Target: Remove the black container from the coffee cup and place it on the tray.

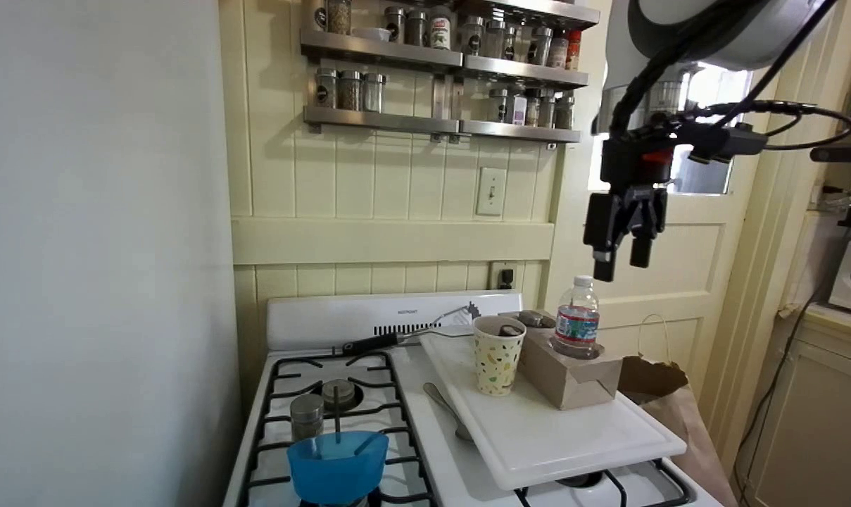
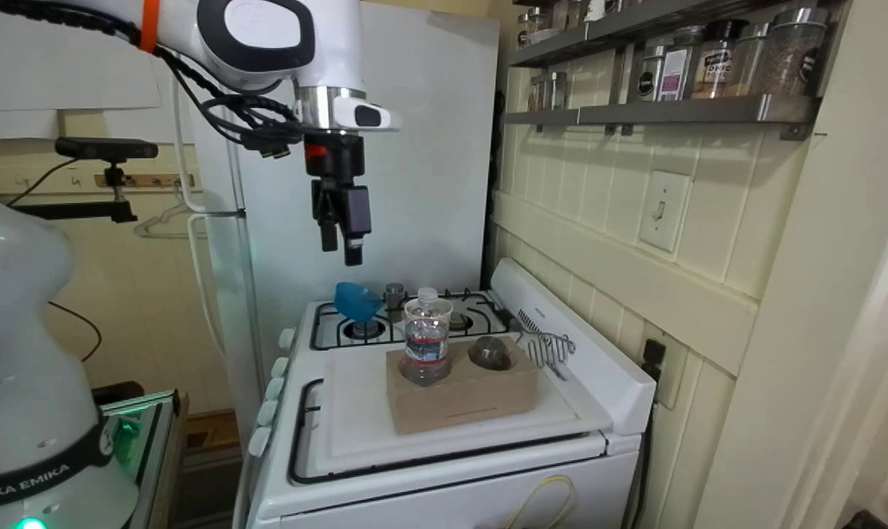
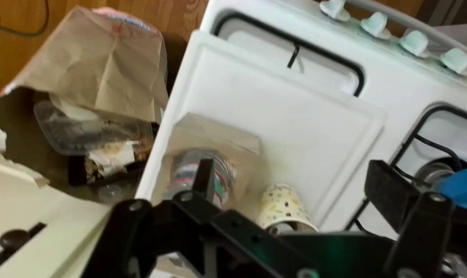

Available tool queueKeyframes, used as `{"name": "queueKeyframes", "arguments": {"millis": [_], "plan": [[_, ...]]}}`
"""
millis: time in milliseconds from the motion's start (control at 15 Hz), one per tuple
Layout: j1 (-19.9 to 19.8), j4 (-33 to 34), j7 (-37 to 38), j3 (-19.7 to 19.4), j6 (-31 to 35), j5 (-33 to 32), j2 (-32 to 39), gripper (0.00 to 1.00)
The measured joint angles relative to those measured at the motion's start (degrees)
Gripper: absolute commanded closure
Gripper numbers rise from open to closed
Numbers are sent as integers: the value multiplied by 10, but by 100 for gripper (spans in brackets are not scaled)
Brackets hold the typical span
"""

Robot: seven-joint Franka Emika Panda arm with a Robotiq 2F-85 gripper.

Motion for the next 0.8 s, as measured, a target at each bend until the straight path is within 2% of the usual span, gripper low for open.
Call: {"name": "queueKeyframes", "arguments": {"millis": [200, 667, 800], "plan": [[17, 25, -18, -3, 14, 4, 24, 0], [17, 27, -24, -5, 14, 3, 30, 0], [17, 26, -29, -6, 49, 1, 32, 0]]}}
